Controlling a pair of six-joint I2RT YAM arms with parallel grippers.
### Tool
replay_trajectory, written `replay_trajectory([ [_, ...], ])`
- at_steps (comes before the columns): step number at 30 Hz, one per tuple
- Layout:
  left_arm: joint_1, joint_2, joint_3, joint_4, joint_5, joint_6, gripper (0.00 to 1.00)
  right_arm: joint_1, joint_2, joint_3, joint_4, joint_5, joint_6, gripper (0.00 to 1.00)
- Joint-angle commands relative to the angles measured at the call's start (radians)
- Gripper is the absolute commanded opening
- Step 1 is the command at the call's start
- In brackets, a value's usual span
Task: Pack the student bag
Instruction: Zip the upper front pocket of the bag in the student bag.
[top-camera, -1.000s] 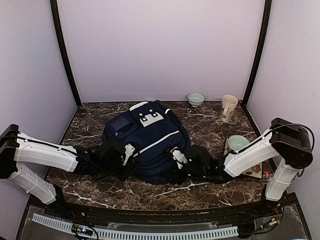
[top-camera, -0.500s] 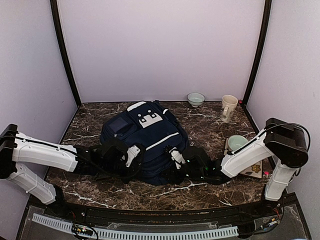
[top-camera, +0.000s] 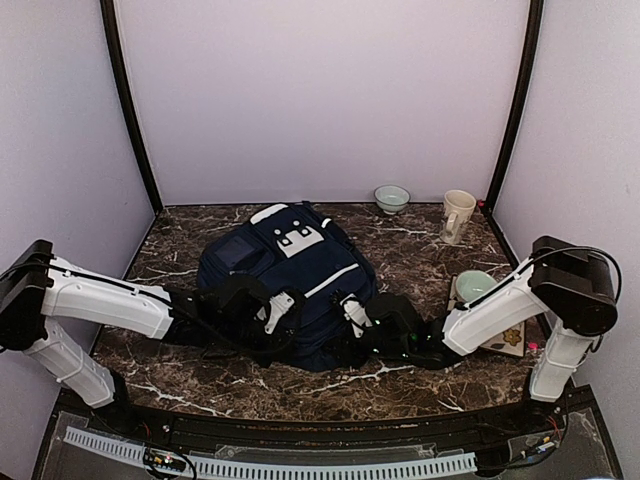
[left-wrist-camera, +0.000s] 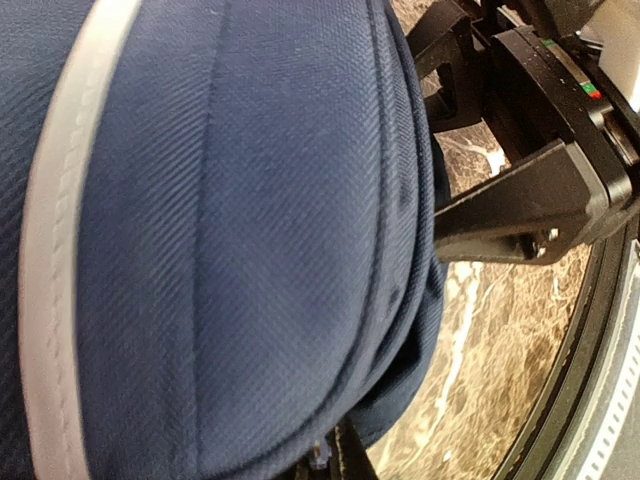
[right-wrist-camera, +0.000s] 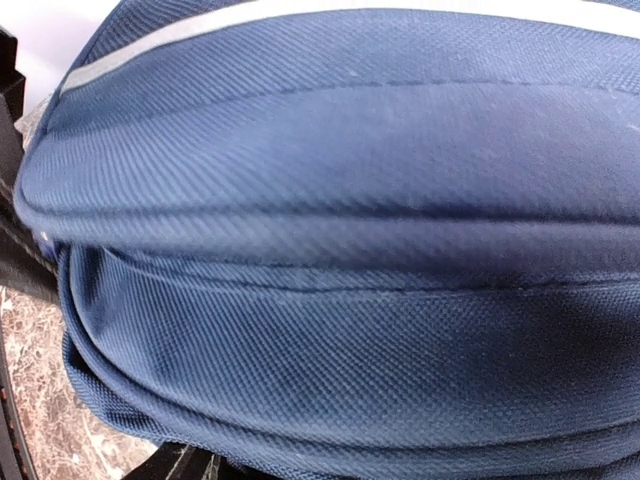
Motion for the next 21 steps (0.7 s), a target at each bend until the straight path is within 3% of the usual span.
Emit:
replay_trajectory([
  [1,-0.037,0.064,0.104,0.114,0.171,0.005,0.03,0.008,-0.019,-0.005,0.043,0.005,-0.011,0.57],
  [13,-0.037,0.038,0.085,0.103,0.166,0.035,0.12,0.009,-0.235,-0.11,-0.093,0.116,-0.008,0.58],
  [21,-0.037,-0.032,0.051,0.11,0.163,0.06,0.39,0.009,-0.368,-0.136,-0.17,0.146,-0.008,0.59],
])
